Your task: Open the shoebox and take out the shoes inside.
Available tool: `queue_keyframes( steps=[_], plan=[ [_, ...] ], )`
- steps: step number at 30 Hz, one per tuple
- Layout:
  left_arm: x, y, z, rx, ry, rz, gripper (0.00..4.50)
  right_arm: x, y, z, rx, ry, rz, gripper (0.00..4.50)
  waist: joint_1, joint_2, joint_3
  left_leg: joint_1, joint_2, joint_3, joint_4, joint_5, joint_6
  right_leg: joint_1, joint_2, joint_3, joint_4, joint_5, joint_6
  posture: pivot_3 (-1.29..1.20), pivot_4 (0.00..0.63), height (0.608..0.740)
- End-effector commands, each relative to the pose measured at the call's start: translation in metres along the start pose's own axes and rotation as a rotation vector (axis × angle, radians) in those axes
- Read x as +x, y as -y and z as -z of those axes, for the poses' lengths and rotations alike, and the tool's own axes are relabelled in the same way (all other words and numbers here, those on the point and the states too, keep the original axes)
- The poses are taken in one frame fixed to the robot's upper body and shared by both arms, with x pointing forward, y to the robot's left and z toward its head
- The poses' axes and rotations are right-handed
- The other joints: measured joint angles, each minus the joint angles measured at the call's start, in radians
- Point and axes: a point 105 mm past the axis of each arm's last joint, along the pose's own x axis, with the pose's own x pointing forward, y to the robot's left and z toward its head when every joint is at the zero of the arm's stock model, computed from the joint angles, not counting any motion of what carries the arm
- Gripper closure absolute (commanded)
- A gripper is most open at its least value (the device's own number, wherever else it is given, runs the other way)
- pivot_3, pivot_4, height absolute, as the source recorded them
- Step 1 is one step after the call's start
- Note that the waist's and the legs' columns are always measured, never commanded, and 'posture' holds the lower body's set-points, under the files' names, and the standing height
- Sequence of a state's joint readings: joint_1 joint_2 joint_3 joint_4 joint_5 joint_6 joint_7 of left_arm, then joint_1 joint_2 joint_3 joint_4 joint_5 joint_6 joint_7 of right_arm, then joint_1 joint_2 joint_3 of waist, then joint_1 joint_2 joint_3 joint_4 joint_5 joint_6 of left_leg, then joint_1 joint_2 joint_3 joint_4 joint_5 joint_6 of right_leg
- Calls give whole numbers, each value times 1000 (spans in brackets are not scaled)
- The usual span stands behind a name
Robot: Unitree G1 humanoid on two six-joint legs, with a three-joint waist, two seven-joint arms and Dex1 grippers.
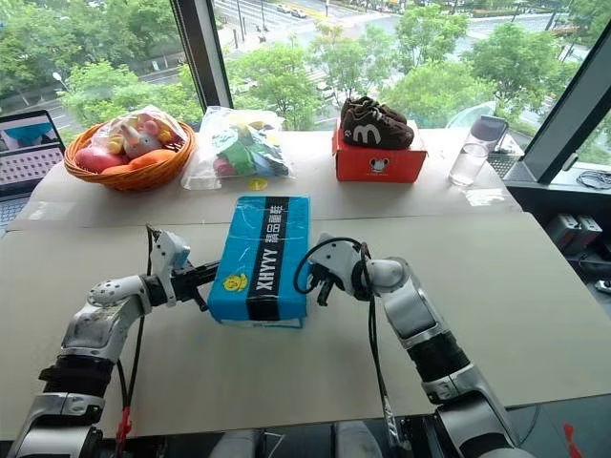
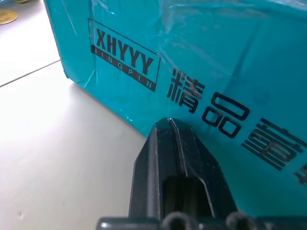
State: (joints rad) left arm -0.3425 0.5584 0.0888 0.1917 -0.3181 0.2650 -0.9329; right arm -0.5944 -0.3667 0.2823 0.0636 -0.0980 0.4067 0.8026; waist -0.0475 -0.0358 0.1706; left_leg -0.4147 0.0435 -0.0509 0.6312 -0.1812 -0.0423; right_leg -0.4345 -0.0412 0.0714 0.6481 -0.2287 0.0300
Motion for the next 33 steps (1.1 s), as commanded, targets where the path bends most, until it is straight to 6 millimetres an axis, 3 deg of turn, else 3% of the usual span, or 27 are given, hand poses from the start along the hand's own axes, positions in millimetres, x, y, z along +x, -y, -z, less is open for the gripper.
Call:
queue_keyframes(
  steps=[1, 6, 13, 16, 20, 26, 33],
  plan=[
    [-31, -11, -23, 19, 83, -61, 4477, -9, 17, -6, 31, 45, 57, 4500, 0, 0, 0, 0, 0, 0, 0, 0, 0, 0, 0, 0, 0, 0, 0, 0, 150, 740],
    [-69, -11, -34, -55, 176, -107, 4477, -10, 21, -3, 63, 58, 43, 4500, -1, 0, 0, 1, 1, 0, 0, 0, 0, 0, 0, 0, 0, 0, 0, 0, 150, 740],
    [-114, 31, -26, -135, 197, -38, 4477, -11, 7, -13, 136, 139, -105, 4500, -4, 0, 0, 2, 1, 1, -1, 0, 0, 2, 0, 1, -1, 0, 0, 0, 150, 740],
    [-116, 33, -14, -161, 177, -75, 4477, -9, 6, -13, 178, 158, -129, 4500, 1, 0, 1, 5, 1, 1, -1, 0, 0, 3, 0, 0, -1, 0, -1, 0, 150, 740],
    [-114, 38, -15, -174, 195, -78, 4477, -8, 13, -20, 249, 211, -135, 4500, 0, 0, 1, 12, 2, 1, -1, 0, 0, 11, 0, 0, -2, -5, -8, 0, 150, 740],
    [-113, 42, -14, -174, 194, -79, 4477, -9, 26, -27, 320, 264, -124, 4500, -3, 0, 1, 12, 2, 1, -3, 0, 0, 9, 1, 0, -2, -2, -2, 0, 150, 740],
    [-114, 45, -17, -176, 200, -84, 4477, -15, 29, -52, 338, 337, -162, 4500, -8, 0, 1, 11, 2, 1, -3, 0, 0, 9, 2, 0, -2, -2, -3, 0, 150, 740]
  ],
)
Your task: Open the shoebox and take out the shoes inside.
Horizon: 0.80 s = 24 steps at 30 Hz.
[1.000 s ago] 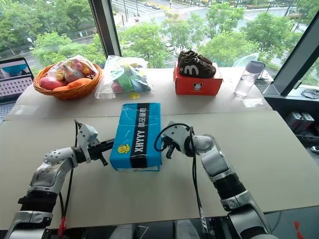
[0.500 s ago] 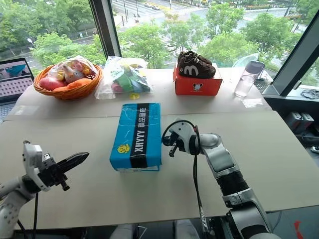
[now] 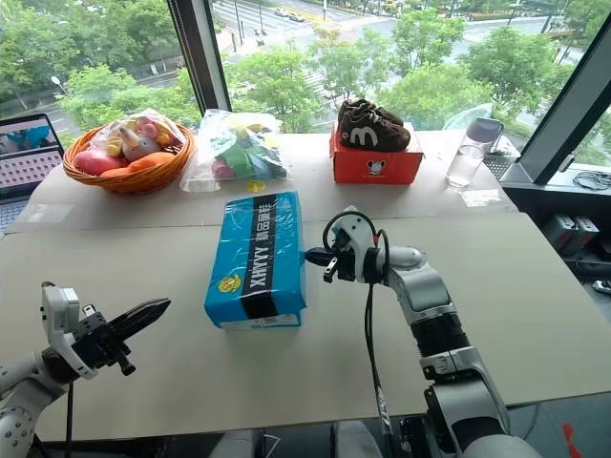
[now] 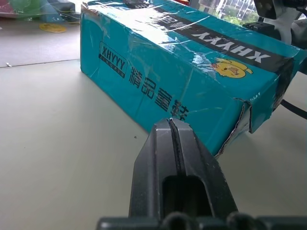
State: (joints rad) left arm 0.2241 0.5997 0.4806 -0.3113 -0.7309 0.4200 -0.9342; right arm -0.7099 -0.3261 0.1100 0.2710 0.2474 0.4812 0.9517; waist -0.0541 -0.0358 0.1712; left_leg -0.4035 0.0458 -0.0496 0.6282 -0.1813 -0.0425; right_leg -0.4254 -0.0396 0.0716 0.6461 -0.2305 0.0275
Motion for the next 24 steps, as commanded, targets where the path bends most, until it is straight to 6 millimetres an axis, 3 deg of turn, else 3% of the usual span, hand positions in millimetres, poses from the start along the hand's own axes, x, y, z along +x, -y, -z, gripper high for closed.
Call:
queue_keyframes(
  steps=[1, 7, 19, 24],
  plan=[
    [-1, 7, -10, 22, 32, 15, 4477, -1, -7, -37, -61, 88, -40, 4500, -3, 0, 0, 0, 0, 0, 0, 0, 0, 0, 0, 0, 0, 0, 0, 0, 150, 740],
    [-13, 10, -15, 38, 33, 4, 4477, 0, -20, -52, -81, 105, -91, 4500, -15, 0, 0, 0, 0, 0, 0, 0, 0, 0, 0, 0, 0, 0, 0, 0, 150, 740],
    [-56, 2, -60, 118, 120, -81, 4477, 18, -47, -88, -195, 109, -189, 4500, -16, 1, 1, -1, 1, 0, -1, 0, 0, -3, 0, 0, 0, -4, -6, 0, 150, 740],
    [-65, 13, -59, 116, 86, -65, 4477, 30, -62, -97, -245, 96, -249, 4500, -16, 1, 1, -2, 1, 1, -1, 0, 0, -3, 0, 0, -1, -4, -7, 0, 150, 740]
  ],
)
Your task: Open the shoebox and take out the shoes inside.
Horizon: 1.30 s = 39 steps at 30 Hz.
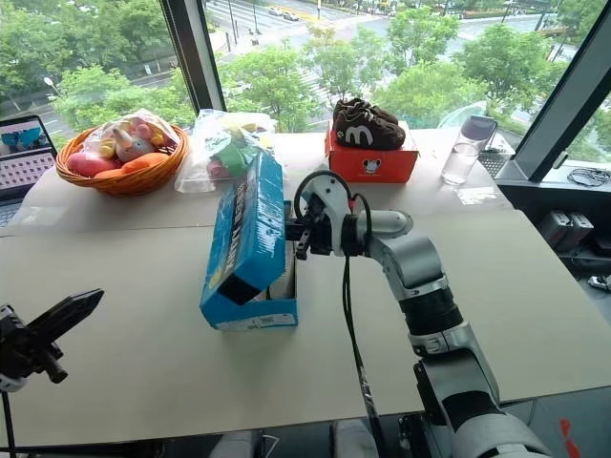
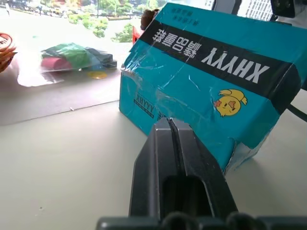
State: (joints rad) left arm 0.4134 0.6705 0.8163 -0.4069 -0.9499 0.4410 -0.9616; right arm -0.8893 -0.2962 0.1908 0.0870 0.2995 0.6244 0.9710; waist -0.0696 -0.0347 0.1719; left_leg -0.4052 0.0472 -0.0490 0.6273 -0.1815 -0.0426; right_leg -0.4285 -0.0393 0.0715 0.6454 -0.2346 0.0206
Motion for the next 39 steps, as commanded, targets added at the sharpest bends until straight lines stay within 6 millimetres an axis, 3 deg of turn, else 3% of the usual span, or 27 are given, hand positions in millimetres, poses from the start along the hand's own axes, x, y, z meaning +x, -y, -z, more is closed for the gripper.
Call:
queue_keyframes(
  steps=[1, 4, 12, 14, 16, 21, 26, 29, 34, 39],
  plan=[
    [-4, 13, -8, 30, -10, 42, 4477, 12, -13, -22, -66, 33, -71, 4500, -1, 0, 0, 0, 0, 0, 0, 0, 0, 0, 0, 0, 0, 0, 0, 0, 150, 740],
    [-7, 16, -5, 26, -24, 38, 4477, 22, -17, -27, -91, 26, -95, 4500, -1, 0, 0, 0, 0, 0, 0, 0, 0, -1, 0, 0, 0, 0, -1, 0, 150, 740],
    [-18, 19, -5, -7, -57, 51, 4477, 86, -44, -65, -292, 25, -203, 4500, -13, 1, 1, -2, 2, 3, -2, 0, 0, -7, 1, 0, 3, 0, -3, 0, 150, 740],
    [-16, 21, -7, -14, -56, 71, 4477, 103, -52, -107, -240, 175, -205, 4500, -16, 1, 1, -3, 2, 2, -3, 0, 0, -9, 1, 0, 3, 0, -3, 0, 150, 740],
    [-14, 25, -11, -19, -42, 93, 4477, 116, -52, -126, -176, 248, -179, 4500, -19, 1, 2, -6, 2, 2, -2, 0, 0, -11, 1, -1, 3, 1, -1, 0, 150, 740],
    [-21, 28, -26, -14, 8, 83, 4477, 118, -31, -103, -147, 193, -99, 4500, -12, -6, -2, -7, 2, -2, -3, -2, -3, -8, 1, -4, 0, -1, -1, 0, 150, 740],
    [-23, 28, -38, 5, 25, 82, 4477, 93, -7, -77, -128, 141, -25, 4500, -6, -5, -1, -10, 1, 0, -1, -2, -3, -10, -2, -4, -3, -1, -3, 0, 150, 740],
    [6, 25, -31, 74, -59, 139, 4477, 68, 4, -56, -119, 72, 17, 4500, 10, -5, 0, -10, 1, -1, -2, -2, -3, -10, -1, -4, 1, 0, -1, 0, 150, 740],
    [45, 16, -45, 141, -92, 268, 4477, 41, -2, -45, -165, -31, 6, 4500, 9, -4, 1, -9, 2, -1, -1, -1, -2, -11, 2, -3, 3, 1, 1, 0, 150, 740],
    [60, -2, -42, 120, -153, 394, 4477, 30, -14, -31, -241, -154, -53, 4500, -8, -2, 2, -8, 2, 0, -2, -1, -2, -11, 3, -2, 3, 2, 2, 0, 150, 740]
  ],
)
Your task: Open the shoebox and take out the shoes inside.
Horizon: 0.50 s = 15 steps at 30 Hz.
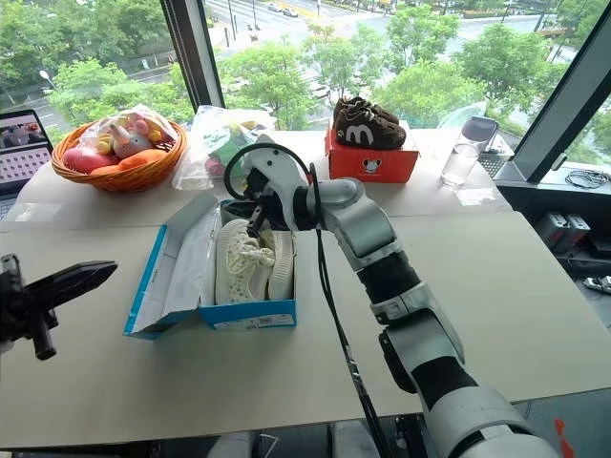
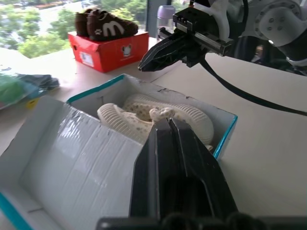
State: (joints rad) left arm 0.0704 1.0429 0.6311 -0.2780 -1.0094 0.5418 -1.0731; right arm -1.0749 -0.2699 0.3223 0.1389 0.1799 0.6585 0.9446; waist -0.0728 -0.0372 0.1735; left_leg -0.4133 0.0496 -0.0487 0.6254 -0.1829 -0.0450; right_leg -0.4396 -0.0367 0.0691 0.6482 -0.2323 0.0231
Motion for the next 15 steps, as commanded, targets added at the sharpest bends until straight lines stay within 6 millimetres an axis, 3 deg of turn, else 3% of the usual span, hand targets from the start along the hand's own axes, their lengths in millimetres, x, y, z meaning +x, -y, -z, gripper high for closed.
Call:
queue_keyframes(
  steps=[1, 2, 5, 12, 15],
  plan=[
    [-3, -11, 13, -37, -49, 64, 4477, 0, -12, -5, -80, -27, -47, 4500, -10, 2, 1, 0, 0, 1, -1, 0, 0, -1, 0, 1, 0, 0, 0, 0, 150, 740],
    [-3, -14, 14, -56, -44, 78, 4477, 1, -13, -3, -92, -39, -50, 4500, -14, 2, 1, 1, 0, 1, -2, 0, 0, -1, 0, 1, 0, 0, 0, 0, 150, 740],
    [-2, -23, 30, -85, -102, 117, 4500, 3, -16, 1, -118, -56, -70, 3671, -15, 2, 2, -2, 1, -2, -4, 0, 0, -3, 2, 0, 1, -1, -1, 0, 150, 740],
    [7, -25, 36, -85, -103, 175, 4500, 0, -29, 21, -206, -86, -209, 1345, -6, 1, 2, -3, 1, -1, -2, 0, 0, -3, 2, 0, 0, -1, -1, 0, 150, 740],
    [8, -23, 32, -70, -98, 203, 4500, -1, -23, 40, -258, -134, -210, 334, 3, 1, 2, -3, 1, -1, -1, 0, 0, -2, 2, 0, 0, -1, 0, 0, 150, 740]
  ],
)
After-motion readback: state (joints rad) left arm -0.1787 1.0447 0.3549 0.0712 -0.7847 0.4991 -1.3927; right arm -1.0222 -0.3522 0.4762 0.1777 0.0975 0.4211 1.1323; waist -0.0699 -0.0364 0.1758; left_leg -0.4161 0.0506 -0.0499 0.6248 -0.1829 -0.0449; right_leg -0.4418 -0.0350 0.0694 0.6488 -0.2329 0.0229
